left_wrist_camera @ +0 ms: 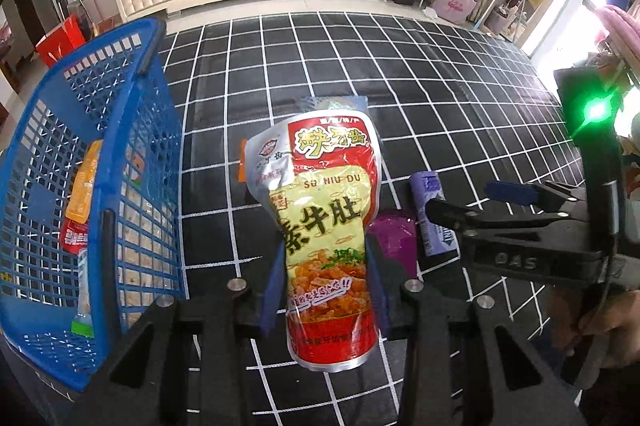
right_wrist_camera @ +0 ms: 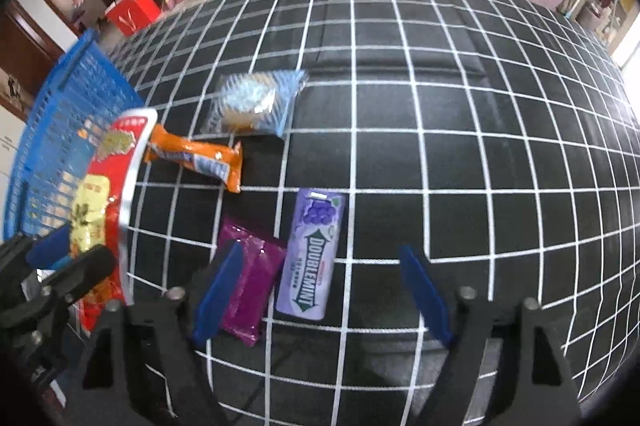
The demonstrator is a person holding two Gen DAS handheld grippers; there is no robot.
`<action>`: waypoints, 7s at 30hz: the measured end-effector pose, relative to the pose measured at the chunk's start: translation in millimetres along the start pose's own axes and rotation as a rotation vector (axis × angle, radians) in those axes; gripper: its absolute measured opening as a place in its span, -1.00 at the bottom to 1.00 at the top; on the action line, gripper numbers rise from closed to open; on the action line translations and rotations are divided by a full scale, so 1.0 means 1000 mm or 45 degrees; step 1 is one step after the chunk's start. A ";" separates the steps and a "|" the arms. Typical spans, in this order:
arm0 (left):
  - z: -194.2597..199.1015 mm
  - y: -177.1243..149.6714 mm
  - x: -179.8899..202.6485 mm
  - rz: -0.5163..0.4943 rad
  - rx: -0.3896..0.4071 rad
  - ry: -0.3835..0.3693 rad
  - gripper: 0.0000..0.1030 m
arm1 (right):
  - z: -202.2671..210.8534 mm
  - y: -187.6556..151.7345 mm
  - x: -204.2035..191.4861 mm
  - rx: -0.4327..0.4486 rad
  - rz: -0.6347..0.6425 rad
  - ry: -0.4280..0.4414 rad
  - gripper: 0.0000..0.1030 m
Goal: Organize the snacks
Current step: 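Grasp the purple Doublemint gum pack with the right gripper while the left holds its bag, then carry the Su Niu Du bag and gum pack over the blue basket, then open the left gripper to drop the Su Niu Du bag into the basket, then open the right gripper to drop the gum pack into the basket, then move both grippers over the orange stick snack and clear biscuit bag, then grasp the clear biscuit bag with the right gripper while the left grasps the orange stick snack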
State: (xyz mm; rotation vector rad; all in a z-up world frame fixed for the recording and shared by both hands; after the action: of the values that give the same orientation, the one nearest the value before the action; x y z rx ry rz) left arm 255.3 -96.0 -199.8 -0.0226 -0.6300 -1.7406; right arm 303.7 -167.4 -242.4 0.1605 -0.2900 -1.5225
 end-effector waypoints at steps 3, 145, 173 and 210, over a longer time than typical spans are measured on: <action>0.003 -0.004 -0.007 -0.008 -0.009 -0.007 -0.32 | -0.012 -0.005 -0.003 -0.039 0.001 -0.005 0.34; 0.098 0.055 -0.019 -0.152 0.157 -0.074 0.38 | 0.129 0.037 -0.026 0.263 0.070 -0.004 0.63; -0.006 0.078 -0.042 -0.142 -0.073 0.103 0.17 | -0.004 0.105 -0.036 -0.030 0.050 0.067 0.63; -0.035 0.056 -0.056 0.023 -0.139 0.078 0.18 | -0.029 0.068 -0.024 -0.009 0.121 0.147 0.01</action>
State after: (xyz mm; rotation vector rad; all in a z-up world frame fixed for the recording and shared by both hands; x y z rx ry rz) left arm 332.7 -67.3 -226.4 -0.0505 -0.4880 -1.7502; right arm 376.3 -142.7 -252.5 0.2251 -0.1973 -1.4143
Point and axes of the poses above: each gripper's, at about its wrist camera, not at the fingertips, and z roughly against the way its jaws point, x to its right, y to its top, the point moved 7 cm from there along -z, roughly the way its jaws point, and after that the axes turned 14 degrees about -y, right-handed, at the moved point
